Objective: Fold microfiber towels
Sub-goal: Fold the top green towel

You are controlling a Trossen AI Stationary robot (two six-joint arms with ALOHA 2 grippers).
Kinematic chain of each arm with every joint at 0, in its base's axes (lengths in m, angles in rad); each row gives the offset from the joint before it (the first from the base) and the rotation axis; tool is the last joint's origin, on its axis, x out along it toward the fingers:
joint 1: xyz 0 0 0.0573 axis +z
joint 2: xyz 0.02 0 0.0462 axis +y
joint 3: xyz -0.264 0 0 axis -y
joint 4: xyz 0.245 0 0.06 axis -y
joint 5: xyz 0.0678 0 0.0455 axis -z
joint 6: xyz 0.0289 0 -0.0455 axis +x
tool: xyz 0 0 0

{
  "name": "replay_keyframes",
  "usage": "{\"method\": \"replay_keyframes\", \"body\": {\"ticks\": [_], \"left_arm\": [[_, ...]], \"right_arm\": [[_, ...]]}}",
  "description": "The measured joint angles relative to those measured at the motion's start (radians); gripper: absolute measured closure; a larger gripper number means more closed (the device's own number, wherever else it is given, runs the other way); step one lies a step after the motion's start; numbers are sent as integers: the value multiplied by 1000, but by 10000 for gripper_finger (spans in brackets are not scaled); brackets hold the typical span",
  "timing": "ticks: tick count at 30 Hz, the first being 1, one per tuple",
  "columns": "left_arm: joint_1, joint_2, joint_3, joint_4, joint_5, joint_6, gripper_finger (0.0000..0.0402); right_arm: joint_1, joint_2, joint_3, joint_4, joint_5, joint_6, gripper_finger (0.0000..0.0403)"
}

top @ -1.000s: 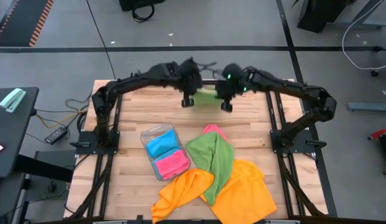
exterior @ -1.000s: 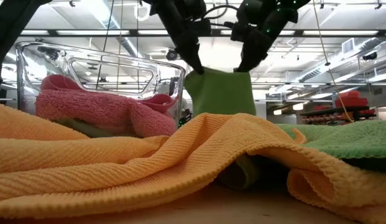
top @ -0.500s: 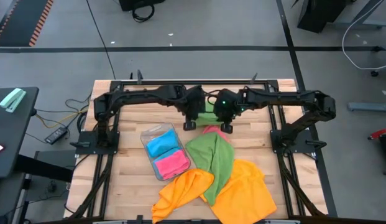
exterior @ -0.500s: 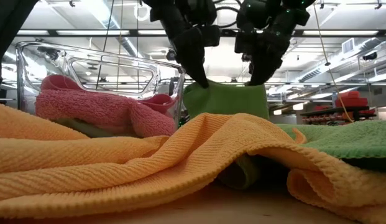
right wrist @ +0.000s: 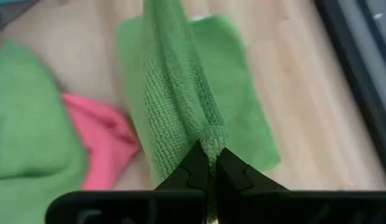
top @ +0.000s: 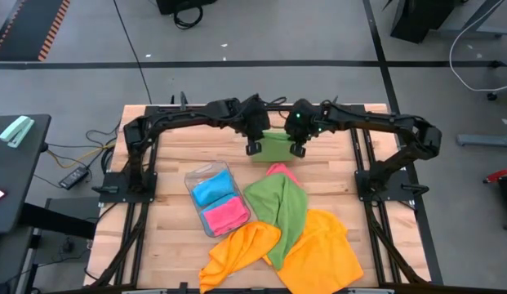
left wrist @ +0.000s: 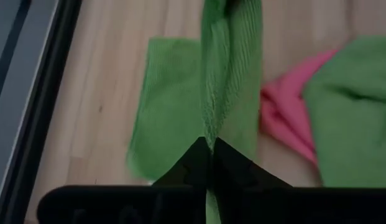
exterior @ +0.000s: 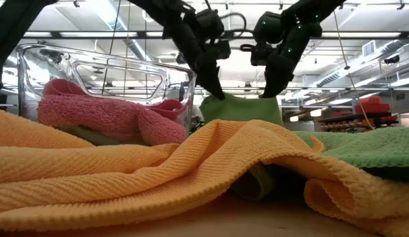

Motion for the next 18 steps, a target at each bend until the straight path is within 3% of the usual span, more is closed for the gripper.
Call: {"method": "replay_keyframes", "body": {"ticks": [9,18], "left_arm": [[14,88,0,50,-18,8,384],[34,114,0,77,-17,0,390]], "right_arm": [[-112,8,-5,35,-32,-113,391],[-151,8,-123,165,-84,-178,391]]}}
